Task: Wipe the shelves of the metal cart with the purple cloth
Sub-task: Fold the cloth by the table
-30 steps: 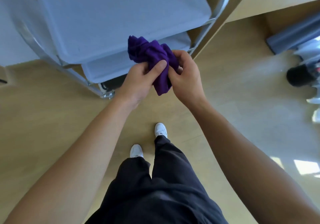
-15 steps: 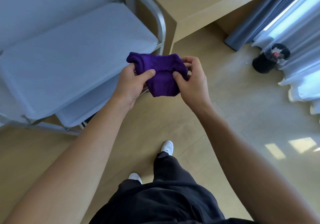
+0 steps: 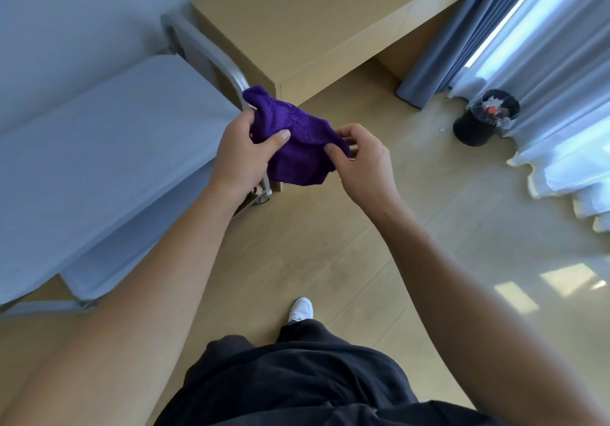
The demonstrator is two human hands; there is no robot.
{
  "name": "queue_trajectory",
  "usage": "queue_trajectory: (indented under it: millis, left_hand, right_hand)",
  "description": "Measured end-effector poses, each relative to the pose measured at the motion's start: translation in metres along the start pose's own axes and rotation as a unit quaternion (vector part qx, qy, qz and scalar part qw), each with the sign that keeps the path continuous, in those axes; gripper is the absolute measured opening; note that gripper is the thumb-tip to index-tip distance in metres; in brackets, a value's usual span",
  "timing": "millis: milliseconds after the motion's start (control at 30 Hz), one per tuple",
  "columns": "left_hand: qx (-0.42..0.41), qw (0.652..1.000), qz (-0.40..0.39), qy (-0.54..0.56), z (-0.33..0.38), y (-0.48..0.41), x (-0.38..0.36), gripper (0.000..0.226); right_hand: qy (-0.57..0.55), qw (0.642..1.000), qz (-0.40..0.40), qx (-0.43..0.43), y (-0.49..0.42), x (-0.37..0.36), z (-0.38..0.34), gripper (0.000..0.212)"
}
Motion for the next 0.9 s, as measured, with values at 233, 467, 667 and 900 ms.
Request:
queue_trajectory:
  millis: [233, 467, 667, 900]
  left_hand:
    - [-0.043, 0.998, -0.037, -0.031, 0.017, -0.030, -0.017, 0.019]
    - [-0.080, 0.991, -0.089, -0.059, 0.024, -0.073, -0.030, 0.028]
    - [-0.023, 0.990, -0.141, -0.001, 0.017, -0.123, -0.054, 0.029]
    - [0.102, 0.959, -0.182, 0.194, 0.025, -0.196, -0.082, 0.018]
  right_hand:
    - [0.007, 1.000, 0.016, 0.008, -0.028, 0.016, -0.001, 0.005]
    - [-0.035, 0.999, 0.002, -0.011, -0.055, 0.023, -0.001, 0.008]
    - [-0.007, 0.998, 0.061, -0.011, -0.104, 0.027, 0.006, 0.020]
    - [0.063, 0.973, -0.055, -0.213, -0.145, -0.005, 0.036, 0.064]
Point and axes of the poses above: each hand's wrist, its own y-axis away from the middle knuckle, its own x-axis out of the back of the hand, z = x × y, the point moved 4 cm from there along -y, towards the middle knuckle, and after that the axes turned 1 degree about z, right-handed, at the moved point
